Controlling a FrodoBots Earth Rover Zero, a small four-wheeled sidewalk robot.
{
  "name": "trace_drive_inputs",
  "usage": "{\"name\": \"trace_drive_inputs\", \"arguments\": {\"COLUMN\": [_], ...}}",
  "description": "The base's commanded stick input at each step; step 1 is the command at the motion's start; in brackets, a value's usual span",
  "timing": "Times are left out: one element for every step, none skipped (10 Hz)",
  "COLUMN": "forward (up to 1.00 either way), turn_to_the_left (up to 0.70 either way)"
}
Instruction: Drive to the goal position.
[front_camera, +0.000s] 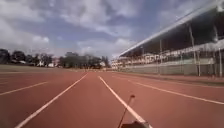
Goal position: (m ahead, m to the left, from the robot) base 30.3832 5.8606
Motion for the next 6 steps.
{"name": "trace_drive_inputs", "arguments": {"forward": [0.7, 0.7, 0.7, 0.7, 0.7, 0.7], "turn_to_the_left": [0.0, 0.0, 0.0, 0.0, 0.0, 0.0]}}
